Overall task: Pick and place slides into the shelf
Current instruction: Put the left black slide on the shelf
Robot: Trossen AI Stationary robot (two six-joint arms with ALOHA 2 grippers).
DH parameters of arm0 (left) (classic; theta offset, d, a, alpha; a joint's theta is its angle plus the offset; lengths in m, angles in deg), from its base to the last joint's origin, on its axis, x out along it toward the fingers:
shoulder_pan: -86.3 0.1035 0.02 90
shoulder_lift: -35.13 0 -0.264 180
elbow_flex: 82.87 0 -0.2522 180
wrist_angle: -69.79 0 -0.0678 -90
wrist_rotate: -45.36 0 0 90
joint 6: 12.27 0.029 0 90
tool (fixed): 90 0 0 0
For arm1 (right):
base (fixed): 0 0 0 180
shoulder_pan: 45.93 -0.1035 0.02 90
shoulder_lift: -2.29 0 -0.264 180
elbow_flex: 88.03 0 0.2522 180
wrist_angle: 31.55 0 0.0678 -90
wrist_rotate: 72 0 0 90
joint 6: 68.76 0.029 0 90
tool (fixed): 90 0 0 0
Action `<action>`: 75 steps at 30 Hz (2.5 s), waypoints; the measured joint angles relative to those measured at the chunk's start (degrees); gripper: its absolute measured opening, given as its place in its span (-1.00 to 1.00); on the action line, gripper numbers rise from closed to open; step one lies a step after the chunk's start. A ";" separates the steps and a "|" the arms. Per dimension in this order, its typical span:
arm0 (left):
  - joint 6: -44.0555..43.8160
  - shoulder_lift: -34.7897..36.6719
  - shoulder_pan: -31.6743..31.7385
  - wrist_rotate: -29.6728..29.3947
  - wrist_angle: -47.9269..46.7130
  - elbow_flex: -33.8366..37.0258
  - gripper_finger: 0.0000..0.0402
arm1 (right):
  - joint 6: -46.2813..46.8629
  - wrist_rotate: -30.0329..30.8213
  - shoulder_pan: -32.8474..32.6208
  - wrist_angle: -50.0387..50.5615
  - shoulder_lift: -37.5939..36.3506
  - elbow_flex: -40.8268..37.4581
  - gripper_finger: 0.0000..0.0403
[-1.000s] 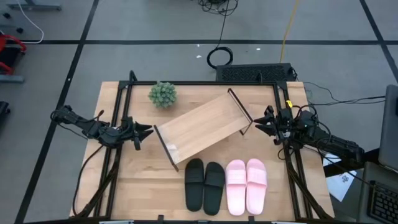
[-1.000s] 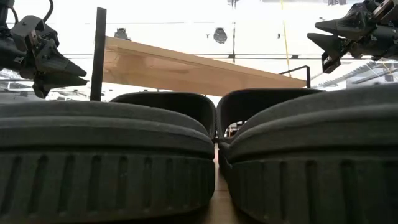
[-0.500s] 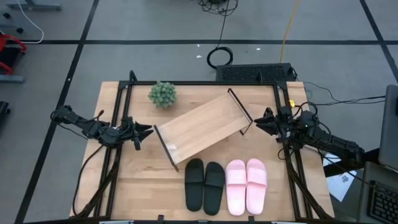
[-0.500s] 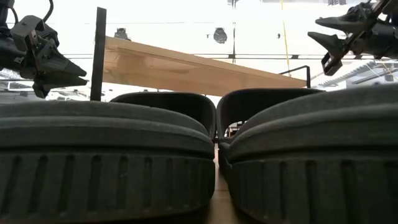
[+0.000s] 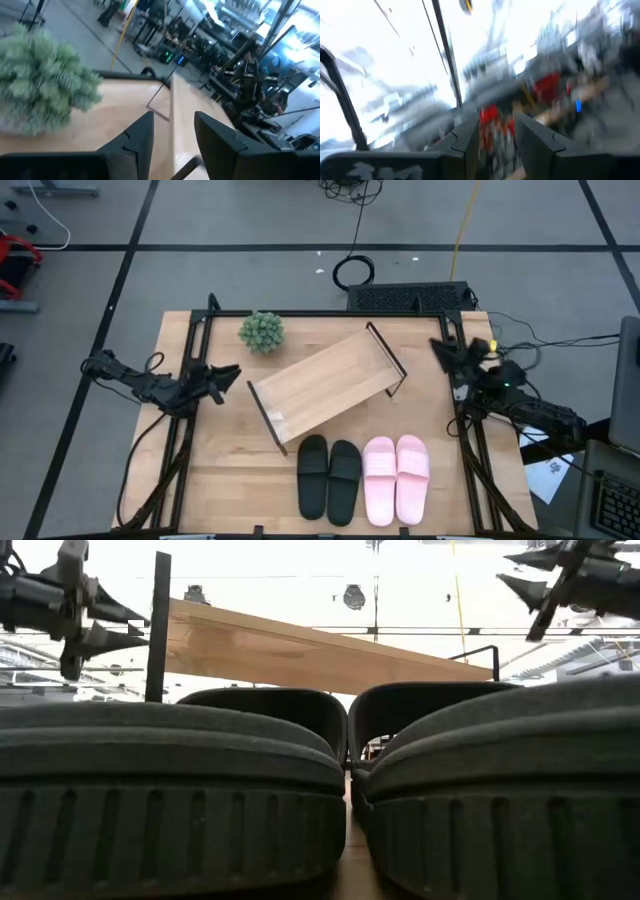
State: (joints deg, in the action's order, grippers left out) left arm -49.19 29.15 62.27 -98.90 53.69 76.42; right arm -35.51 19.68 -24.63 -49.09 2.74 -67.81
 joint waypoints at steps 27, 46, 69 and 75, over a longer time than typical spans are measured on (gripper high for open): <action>29.84 -32.15 -1.32 17.04 -42.69 -73.30 -0.29 | -21.95 -25.50 -0.02 43.50 41.50 80.16 -0.45; 22.66 -80.68 -24.23 9.16 -44.15 -111.61 -0.29 | -20.23 -24.25 0.00 64.37 38.23 85.70 -0.45; -27.42 -109.58 -32.48 6.40 -44.98 -118.08 -0.29 | -15.76 -27.40 -0.02 64.22 38.38 81.11 -0.45; -32.75 -114.35 -30.72 15.43 -48.64 -118.08 -0.29 | -15.86 -27.44 -0.02 62.39 38.36 80.89 -0.45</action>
State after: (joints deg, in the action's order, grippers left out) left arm -81.94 -85.20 31.56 -83.46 5.04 -41.66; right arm -51.37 -7.76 -24.65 13.30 41.10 13.08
